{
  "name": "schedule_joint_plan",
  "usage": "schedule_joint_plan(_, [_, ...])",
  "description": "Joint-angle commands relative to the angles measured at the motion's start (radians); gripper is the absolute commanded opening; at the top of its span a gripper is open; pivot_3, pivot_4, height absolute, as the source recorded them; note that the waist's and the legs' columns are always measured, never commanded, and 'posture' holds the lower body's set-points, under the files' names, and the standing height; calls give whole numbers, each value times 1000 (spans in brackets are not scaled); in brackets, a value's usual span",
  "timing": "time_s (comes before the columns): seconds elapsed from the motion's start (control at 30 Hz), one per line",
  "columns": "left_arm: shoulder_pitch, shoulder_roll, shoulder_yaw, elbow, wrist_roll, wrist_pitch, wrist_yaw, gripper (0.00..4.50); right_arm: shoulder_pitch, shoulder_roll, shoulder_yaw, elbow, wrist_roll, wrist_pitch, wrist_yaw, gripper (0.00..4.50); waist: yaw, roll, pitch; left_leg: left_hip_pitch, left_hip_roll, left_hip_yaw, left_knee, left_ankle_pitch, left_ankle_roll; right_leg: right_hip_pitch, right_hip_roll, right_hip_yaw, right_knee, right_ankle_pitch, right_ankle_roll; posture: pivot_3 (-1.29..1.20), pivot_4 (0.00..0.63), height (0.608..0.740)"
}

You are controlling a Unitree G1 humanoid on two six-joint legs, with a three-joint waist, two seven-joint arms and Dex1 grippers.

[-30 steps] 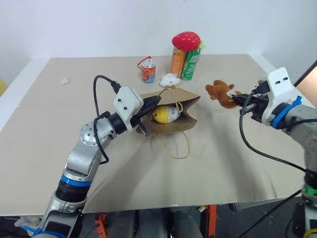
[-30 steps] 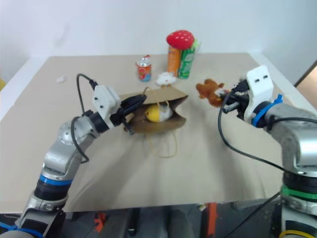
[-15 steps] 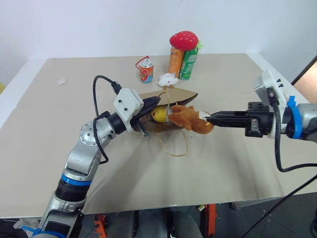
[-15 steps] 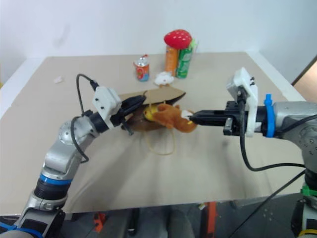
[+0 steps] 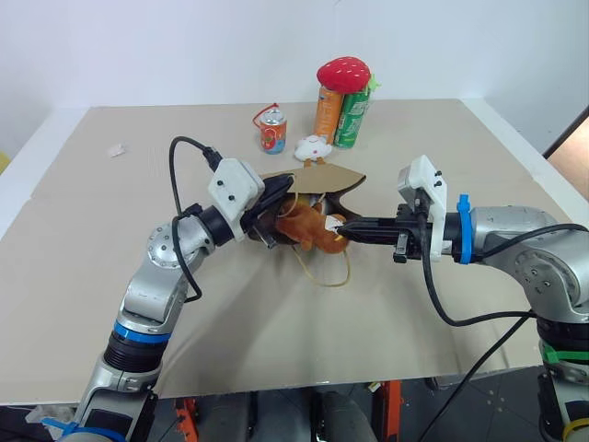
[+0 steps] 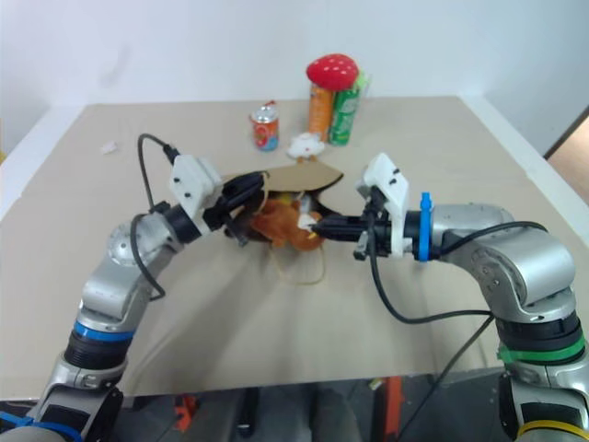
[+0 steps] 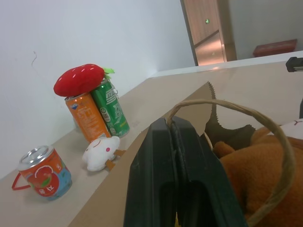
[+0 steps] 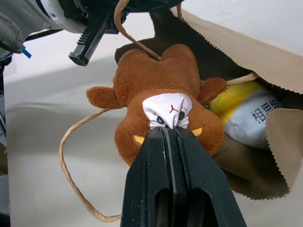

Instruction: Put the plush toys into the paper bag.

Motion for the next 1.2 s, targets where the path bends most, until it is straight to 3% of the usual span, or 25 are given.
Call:
schedule_joint_plan(0.03, [-12,10,25,-39,-8,2,10,0,10,-81,-28,3,-5,-29,76,28,0,0,0,0,0,0,0,0,0,0,0,0,0,0,0,0,150,740])
schedule_joint_plan(0.23, [-16,14,26,-43,-11,9,8,0,40,-190,-67,52,-29,-91,171,28,1,0,0,0,0,1,0,0,0,0,-1,0,-1,0,0,0,150,740])
schedule_joint_plan(0.53, [-29,15,25,-36,-13,17,1,0,7,-139,-33,65,-67,-129,120,28,0,0,0,0,2,1,0,-1,-1,0,-1,0,-1,1,-1,0,150,740])
schedule_joint_plan(0.7, [-29,14,20,-42,-10,18,-1,0,-56,-61,4,78,-90,-130,56,28,0,0,0,0,2,1,0,0,0,0,0,0,-1,1,-1,0,150,740])
schedule_joint_plan(0.93, [-32,5,9,-52,-11,24,1,0,-159,140,120,184,-221,-174,-112,28,-2,0,0,1,2,2,0,0,0,0,1,1,-1,2,-1,0,150,740])
schedule_joint_plan(1.1, [-29,0,9,-61,-11,32,9,0,-146,166,173,222,-322,-221,-146,28,3,0,0,0,1,1,0,0,0,0,2,1,-1,2,0,0,150,740])
schedule_joint_plan(1.17, [-24,1,9,-64,-9,32,10,0,-148,180,165,221,-317,-209,-148,667,1,0,0,0,1,2,0,0,0,0,2,2,-2,3,1,0,150,740])
schedule_joint_plan(1.2, [-22,1,9,-65,-8,33,10,0,-150,187,162,218,-313,-203,-145,754,1,0,0,0,1,2,0,0,0,0,2,2,-2,3,1,0,150,740])
